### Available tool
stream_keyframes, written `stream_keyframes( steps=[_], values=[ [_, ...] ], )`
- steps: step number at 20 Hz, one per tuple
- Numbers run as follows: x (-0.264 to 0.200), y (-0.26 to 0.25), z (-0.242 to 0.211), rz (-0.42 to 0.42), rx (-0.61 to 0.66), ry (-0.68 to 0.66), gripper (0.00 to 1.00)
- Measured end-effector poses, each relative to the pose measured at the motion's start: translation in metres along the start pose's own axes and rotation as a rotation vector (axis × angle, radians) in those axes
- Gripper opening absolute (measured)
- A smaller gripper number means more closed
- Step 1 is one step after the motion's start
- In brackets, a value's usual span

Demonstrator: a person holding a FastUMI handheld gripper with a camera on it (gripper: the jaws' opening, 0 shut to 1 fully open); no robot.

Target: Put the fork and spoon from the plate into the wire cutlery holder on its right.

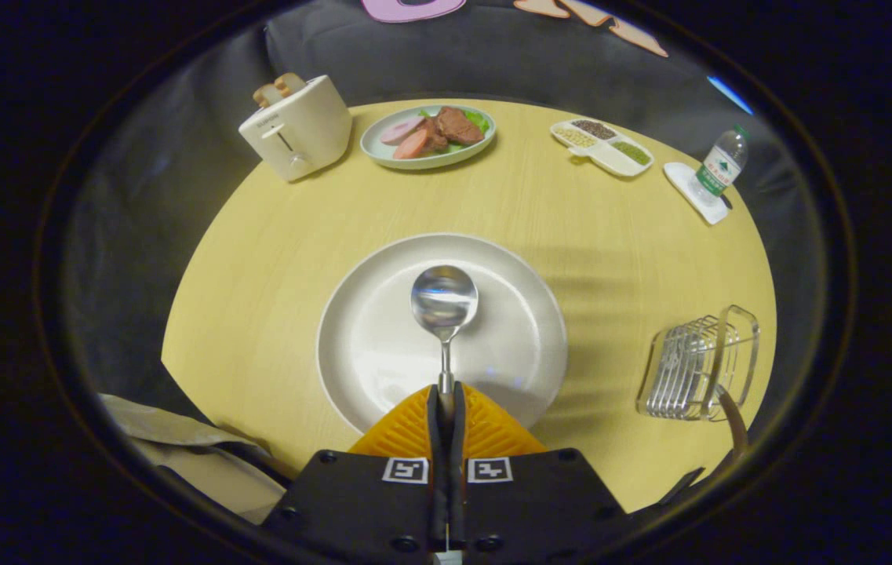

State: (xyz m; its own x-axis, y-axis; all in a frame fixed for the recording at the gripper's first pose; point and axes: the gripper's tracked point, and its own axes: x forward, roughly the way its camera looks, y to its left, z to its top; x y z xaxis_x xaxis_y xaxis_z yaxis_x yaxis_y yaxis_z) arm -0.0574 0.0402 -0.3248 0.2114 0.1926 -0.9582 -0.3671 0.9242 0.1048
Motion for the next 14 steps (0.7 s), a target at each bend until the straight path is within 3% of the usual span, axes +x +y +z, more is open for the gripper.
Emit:
stream_keyframes(
  steps=[7,14],
  values=[
    [-0.043,-0.054,0.008,-0.032,0.027,-0.013,0.05],
    [-0.079,-0.127,0.007,-0.125,0.066,-0.016,0.05]
  ],
)
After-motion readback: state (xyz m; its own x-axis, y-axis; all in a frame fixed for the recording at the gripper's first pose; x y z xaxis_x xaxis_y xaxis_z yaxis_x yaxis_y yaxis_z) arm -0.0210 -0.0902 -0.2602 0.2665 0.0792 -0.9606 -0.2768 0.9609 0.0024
